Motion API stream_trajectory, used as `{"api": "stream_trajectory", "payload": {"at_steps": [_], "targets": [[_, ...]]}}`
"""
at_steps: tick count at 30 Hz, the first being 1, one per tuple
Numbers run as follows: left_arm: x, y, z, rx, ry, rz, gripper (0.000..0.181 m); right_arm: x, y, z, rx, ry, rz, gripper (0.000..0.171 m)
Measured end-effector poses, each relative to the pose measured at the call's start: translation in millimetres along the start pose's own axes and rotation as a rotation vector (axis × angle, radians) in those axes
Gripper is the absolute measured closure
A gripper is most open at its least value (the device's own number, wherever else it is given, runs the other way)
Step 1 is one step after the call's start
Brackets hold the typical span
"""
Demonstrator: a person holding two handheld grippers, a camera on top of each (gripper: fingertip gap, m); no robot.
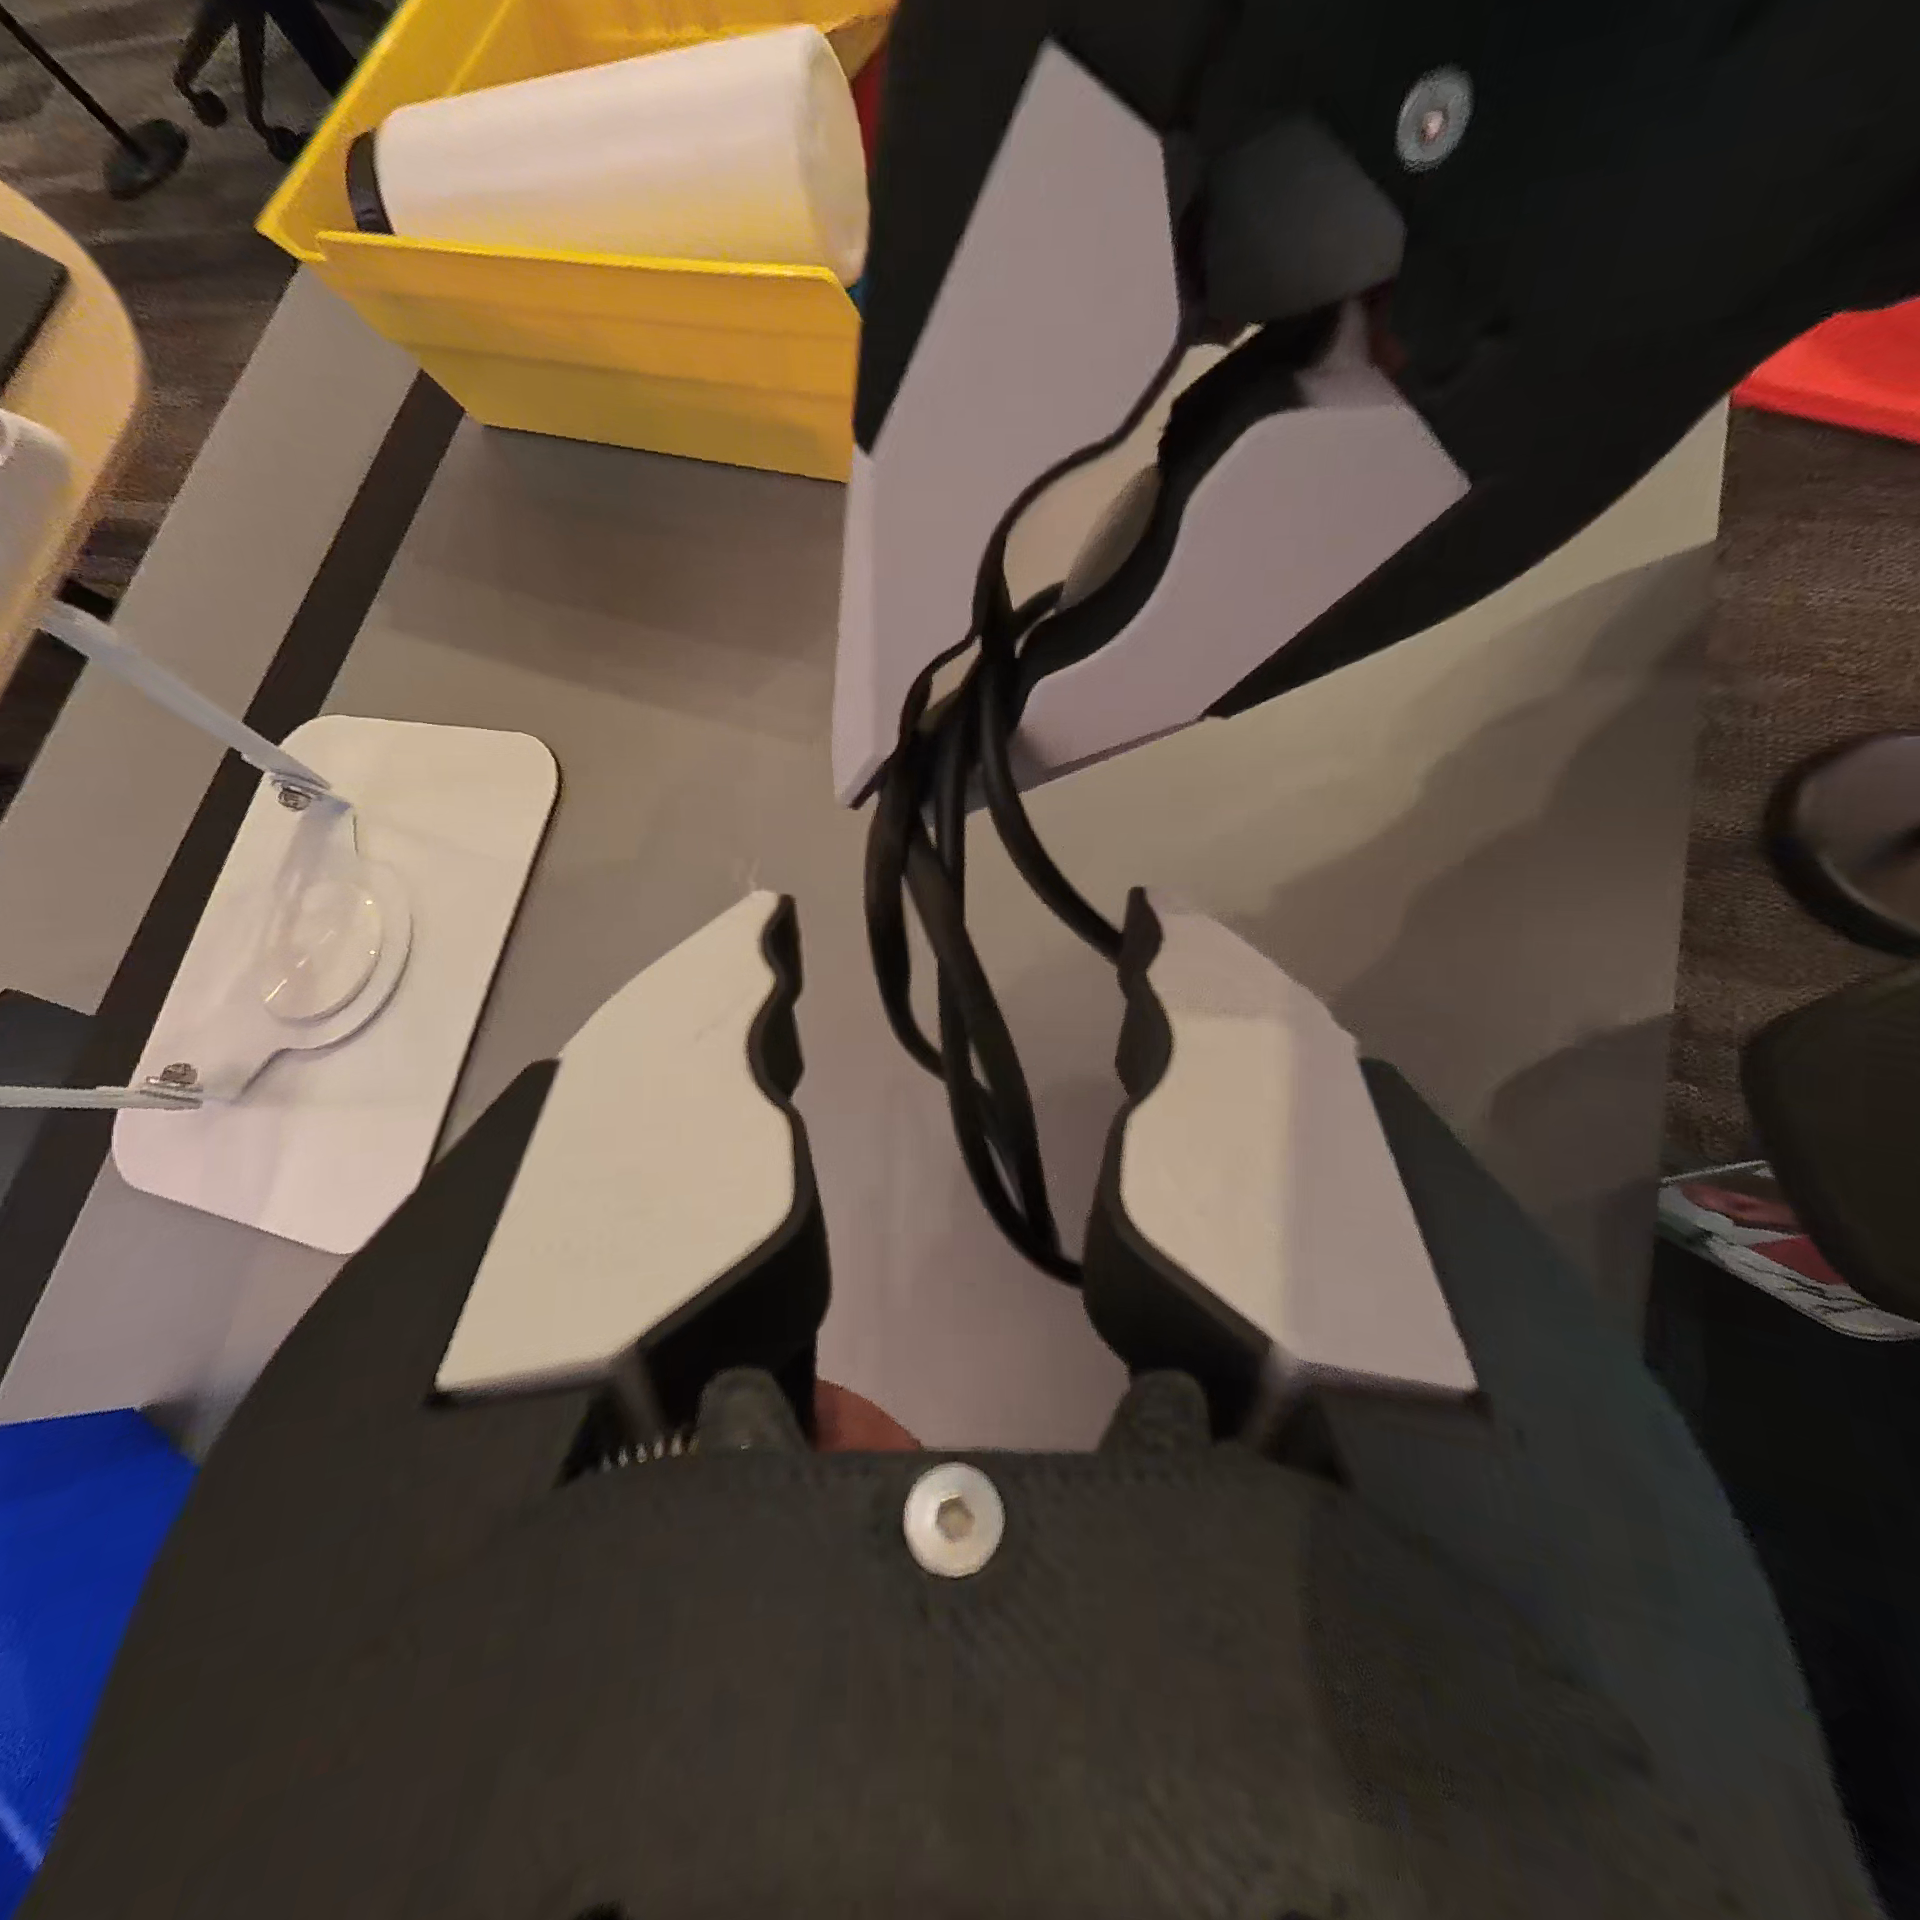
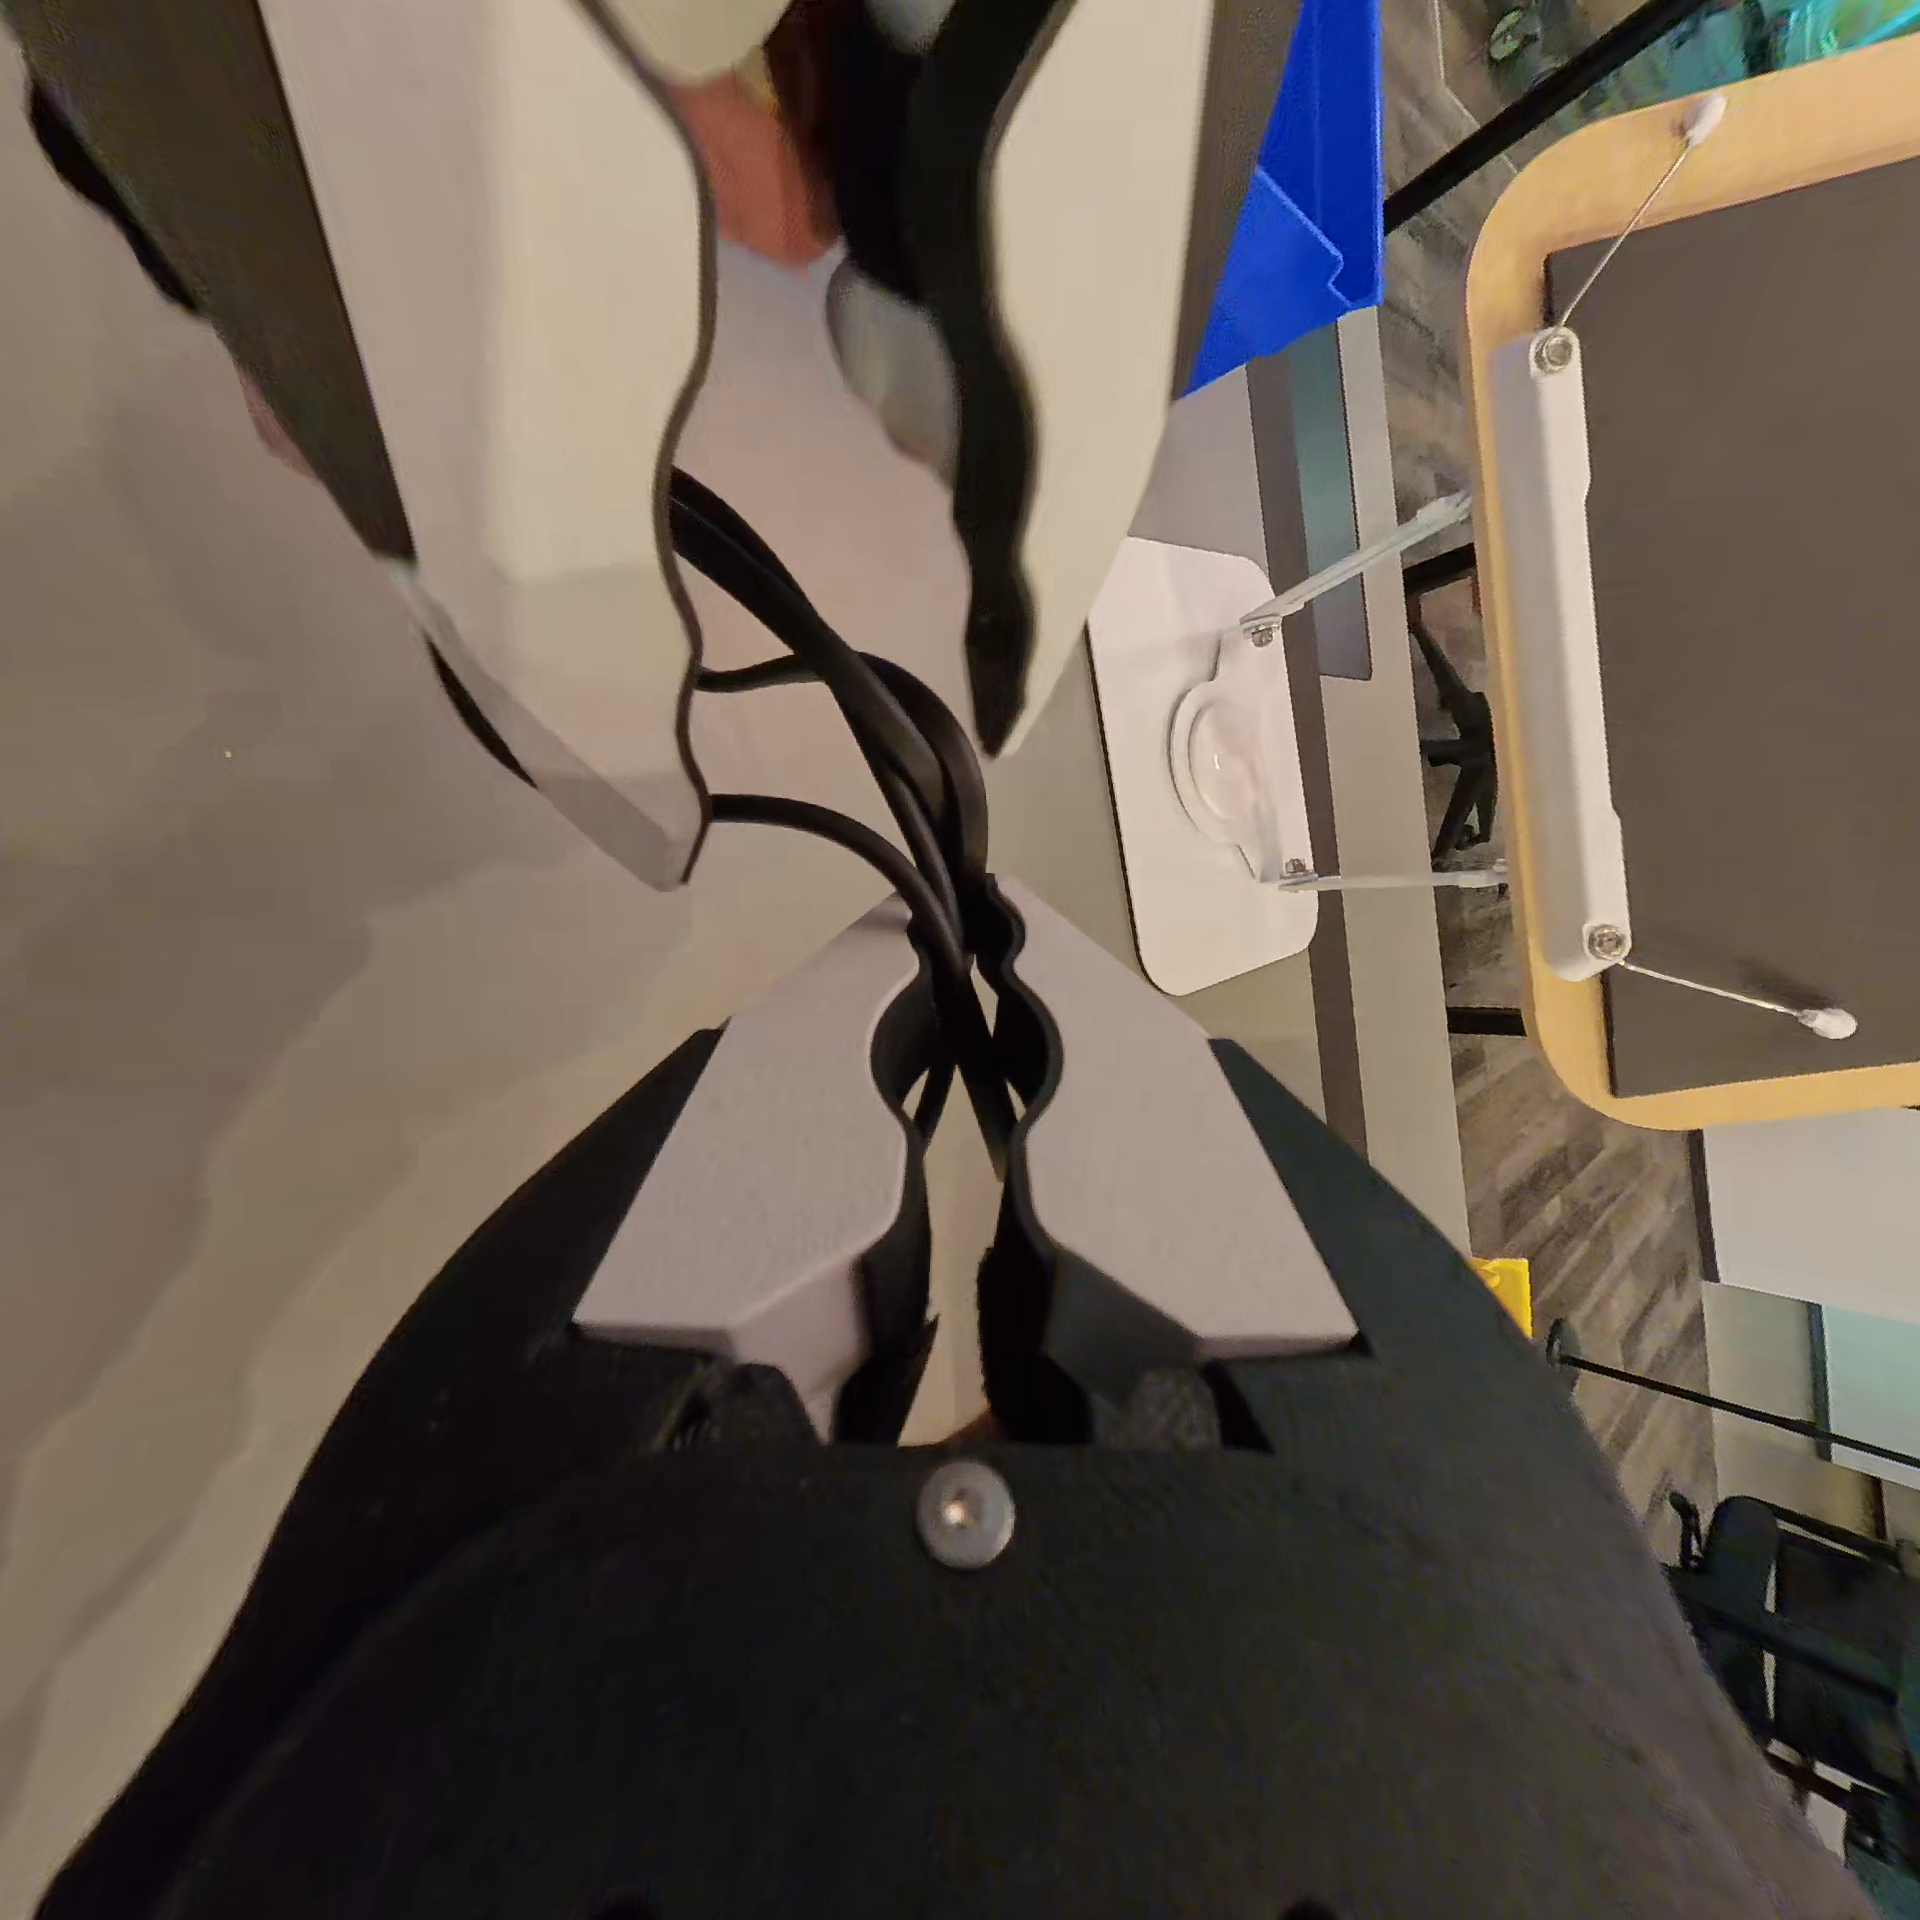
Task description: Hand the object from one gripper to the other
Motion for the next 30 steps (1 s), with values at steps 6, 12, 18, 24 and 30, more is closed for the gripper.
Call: {"api": "stream_trajectory", "payload": {"at_steps": [6, 12, 18, 24, 30], "targets": [[-1.1, -1.1, -5.4, 0.027, -0.043, 0.006, 0.162, 1.3, 2.8, 3.4, 0.038, -0.014, -0.095, 0.171], [-1.3, 1.9, -4.7, 0.042, -0.050, -0.012, 0.171, 2.4, -0.5, 2.6, 0.088, -0.105, -0.288, 0.167], [-0.8, 20.6, 7.0, 0.163, -0.110, -0.050, 0.174, 6.7, -16.3, 22.7, 0.003, -0.248, -0.445, 0.135], [9.3, 39.1, 24.0, 0.148, -0.460, 0.260, 0.174, 16.7, -23.0, 50.5, -0.163, -0.534, -0.656, 0.112], [19.8, 50.4, 35.9, 0.040, -0.769, 0.542, 0.175, 18.1, -1.1, 14.4, -0.010, -0.706, -0.990, 0.097]]}}
Point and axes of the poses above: each gripper's, where its closed fingertips meet, z back along the fingers, x out of its top, y = z × x across the jaws, the point moved 5 cm from there along z, back along the fingers, and after that the axes turned 14 degrees about -y, right-handed, at the moved point
